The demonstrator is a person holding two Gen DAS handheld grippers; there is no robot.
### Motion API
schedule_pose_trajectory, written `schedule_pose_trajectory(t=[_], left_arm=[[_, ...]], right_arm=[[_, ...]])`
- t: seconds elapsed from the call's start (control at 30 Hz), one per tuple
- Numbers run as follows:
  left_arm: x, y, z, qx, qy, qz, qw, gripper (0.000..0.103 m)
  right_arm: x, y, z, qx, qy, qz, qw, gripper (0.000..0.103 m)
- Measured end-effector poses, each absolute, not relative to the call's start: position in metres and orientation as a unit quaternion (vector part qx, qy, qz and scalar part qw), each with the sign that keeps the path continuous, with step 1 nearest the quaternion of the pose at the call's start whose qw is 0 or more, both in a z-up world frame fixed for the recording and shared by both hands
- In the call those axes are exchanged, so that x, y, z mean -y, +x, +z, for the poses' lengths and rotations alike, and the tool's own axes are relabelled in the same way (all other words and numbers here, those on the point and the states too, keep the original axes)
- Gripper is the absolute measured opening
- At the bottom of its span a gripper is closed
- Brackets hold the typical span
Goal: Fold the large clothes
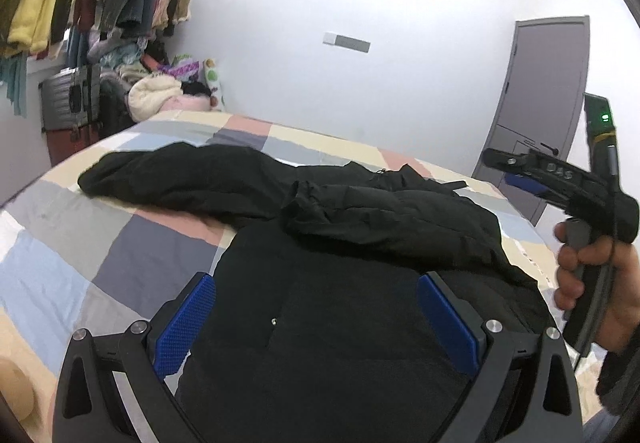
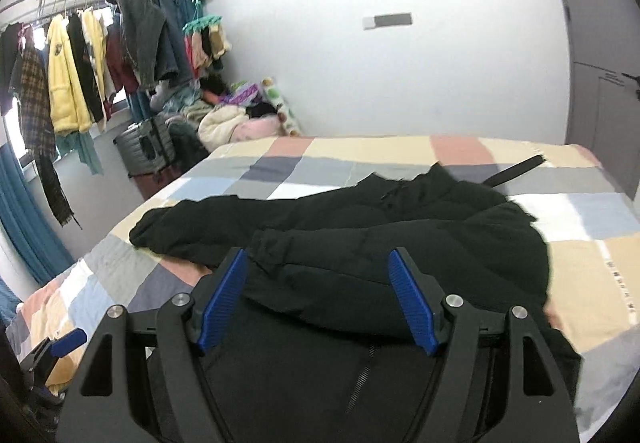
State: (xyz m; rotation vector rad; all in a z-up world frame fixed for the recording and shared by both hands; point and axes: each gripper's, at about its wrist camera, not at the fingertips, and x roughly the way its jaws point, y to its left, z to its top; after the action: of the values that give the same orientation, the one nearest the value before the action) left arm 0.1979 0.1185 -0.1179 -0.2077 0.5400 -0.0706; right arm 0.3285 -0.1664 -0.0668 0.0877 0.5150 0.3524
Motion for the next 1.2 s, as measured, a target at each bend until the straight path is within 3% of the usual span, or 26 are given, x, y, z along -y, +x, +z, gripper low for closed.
schedule_pose_trajectory(t=[0.43,1.1,1.2], left_arm=[[-0.110,0.170,-0.103,-0.259,-0.095,-0.031,0.961,0.102],[-0.091,0.165,-0.108,-0.268,-0.077,-0.035,0.960,0.102],[-0.088,0.166,-0.111,-0.273,-0.077,-0.037,0.958,0.102]], right_arm=[[0.233,0.243,-0.044,-0.221,0.049,0.140,0.964,0.074],[0.269,0.167,-0.088,-0.236,0.038,0.099,0.966,0.074],[0.267,0.149,-0.090,-0.231,0.036,0.094,0.968,0.079]])
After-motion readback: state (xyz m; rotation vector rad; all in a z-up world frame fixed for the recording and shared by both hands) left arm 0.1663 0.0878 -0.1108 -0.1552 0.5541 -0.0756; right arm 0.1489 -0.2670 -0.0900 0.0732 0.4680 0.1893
